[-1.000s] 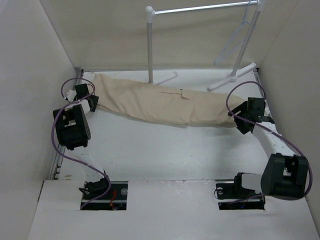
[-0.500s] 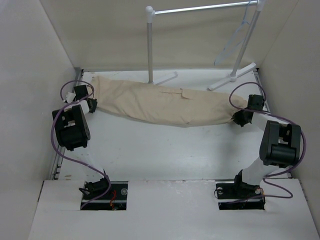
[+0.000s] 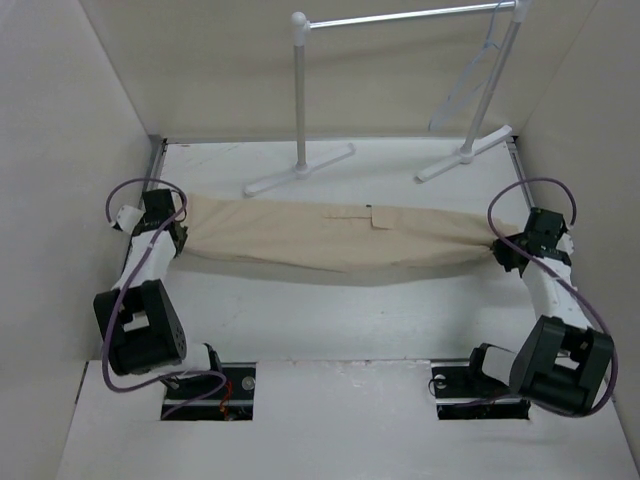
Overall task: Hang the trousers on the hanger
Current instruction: Fold the trousers at the center of the board.
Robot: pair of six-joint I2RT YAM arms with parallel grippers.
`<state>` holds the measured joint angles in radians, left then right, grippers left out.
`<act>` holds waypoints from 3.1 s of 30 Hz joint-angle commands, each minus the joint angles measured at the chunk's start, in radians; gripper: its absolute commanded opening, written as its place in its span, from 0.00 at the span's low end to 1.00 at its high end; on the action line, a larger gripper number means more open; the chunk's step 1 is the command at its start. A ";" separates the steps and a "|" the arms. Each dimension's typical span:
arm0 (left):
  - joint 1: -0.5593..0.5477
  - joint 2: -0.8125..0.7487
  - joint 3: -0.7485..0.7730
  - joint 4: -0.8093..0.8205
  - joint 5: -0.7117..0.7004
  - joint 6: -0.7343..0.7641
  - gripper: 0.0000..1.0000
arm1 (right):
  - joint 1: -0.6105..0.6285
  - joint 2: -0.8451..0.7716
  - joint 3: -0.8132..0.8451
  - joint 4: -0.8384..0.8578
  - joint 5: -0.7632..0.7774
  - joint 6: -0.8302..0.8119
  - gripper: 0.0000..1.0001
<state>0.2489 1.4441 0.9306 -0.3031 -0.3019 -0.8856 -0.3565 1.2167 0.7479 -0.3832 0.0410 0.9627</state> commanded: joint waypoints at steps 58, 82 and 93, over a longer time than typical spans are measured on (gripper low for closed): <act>-1.026 -0.332 0.111 -0.169 -0.151 -0.053 0.69 | -0.021 -0.313 0.465 -0.212 0.097 -0.254 0.15; -0.210 -0.774 -0.122 -0.251 0.181 0.053 0.73 | 1.466 0.596 1.110 -0.312 0.461 -0.013 0.39; -0.346 -0.634 -0.076 -0.196 0.135 0.054 0.67 | 1.433 0.275 0.655 -0.234 0.378 -0.032 0.68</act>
<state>-0.0319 0.7609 0.8146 -0.5575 -0.1577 -0.8398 1.1629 1.7260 1.5127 -0.6941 0.4160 0.9325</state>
